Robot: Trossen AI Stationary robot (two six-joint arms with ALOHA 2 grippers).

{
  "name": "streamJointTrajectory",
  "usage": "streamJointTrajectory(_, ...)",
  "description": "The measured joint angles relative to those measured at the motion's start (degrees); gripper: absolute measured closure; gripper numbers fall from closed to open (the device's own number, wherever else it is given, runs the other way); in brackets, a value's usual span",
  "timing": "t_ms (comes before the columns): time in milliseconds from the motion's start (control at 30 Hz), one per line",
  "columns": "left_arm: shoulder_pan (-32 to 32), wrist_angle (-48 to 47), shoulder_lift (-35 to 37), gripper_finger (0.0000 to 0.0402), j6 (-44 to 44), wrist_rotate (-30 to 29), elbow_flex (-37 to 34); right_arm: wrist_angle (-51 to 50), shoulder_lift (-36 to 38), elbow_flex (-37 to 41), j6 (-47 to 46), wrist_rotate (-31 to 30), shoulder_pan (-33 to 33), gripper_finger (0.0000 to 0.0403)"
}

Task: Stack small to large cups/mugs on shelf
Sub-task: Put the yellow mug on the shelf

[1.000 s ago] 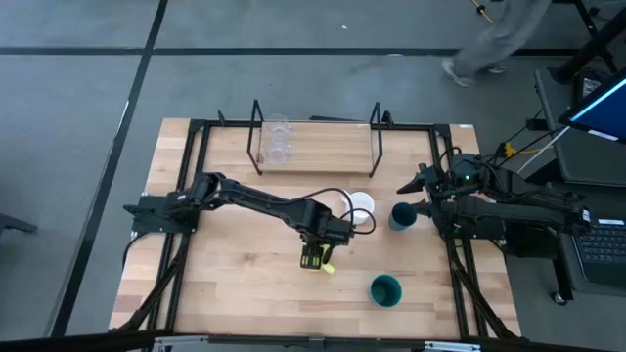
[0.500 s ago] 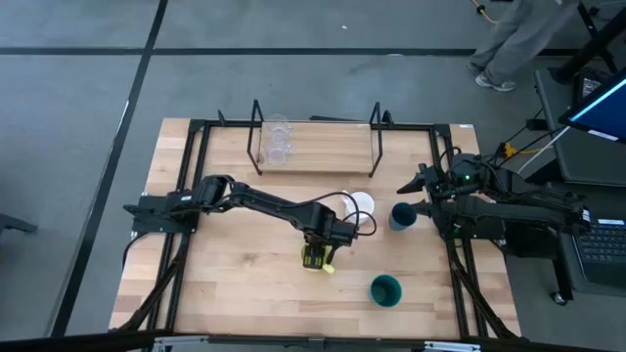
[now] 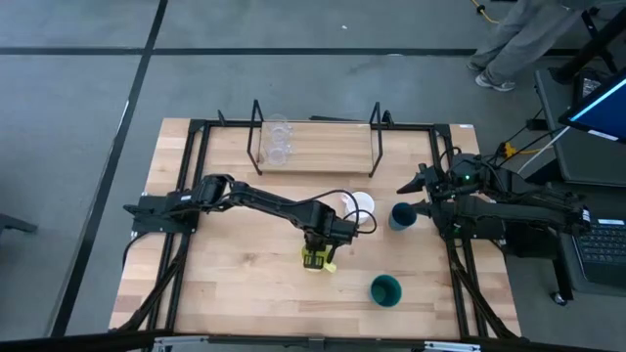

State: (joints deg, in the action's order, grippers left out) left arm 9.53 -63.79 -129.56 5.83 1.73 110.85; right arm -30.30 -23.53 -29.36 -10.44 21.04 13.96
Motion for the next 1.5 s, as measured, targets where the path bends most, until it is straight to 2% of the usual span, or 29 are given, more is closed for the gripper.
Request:
streamJointTrajectory(167,-0.63,-3.70,-0.11,0.0395,-0.20,0.77,2.91,-0.01,0.00,0.01,0.01,0.02,0.00,0.0121)
streamJointTrajectory(467,-4.38,-21.73,0.13,0.0397,-0.55,-3.92,23.89,-0.01,0.00,0.01,0.00,0.02,0.00,0.0121)
streamJointTrajectory(600,-8.66,-20.91,3.23,0.0397,0.04,-5.51,22.25,-0.04,0.04,0.02,0.00,0.04,0.00,0.0121)
streamJointTrajectory(733,-13.71,-22.85,4.04,0.0397,0.11,-5.70,23.80,-0.05,0.02,0.00,0.02,0.04,0.00,0.0121)
streamJointTrajectory(1067,-27.70,-20.99,4.07,0.0398,-7.18,-5.38,24.13,-0.01,0.02,0.00,0.05,0.02,0.00,0.0121)
streamJointTrajectory(1367,-39.19,-16.01,4.07,0.0398,-9.60,-1.59,24.13,-0.02,0.00,0.00,0.11,0.02,0.00,0.0121)
streamJointTrajectory(1500,-42.18,-6.69,4.07,0.0398,-10.29,-0.21,24.13,-0.02,0.00,0.01,0.14,0.02,0.00,0.0121)
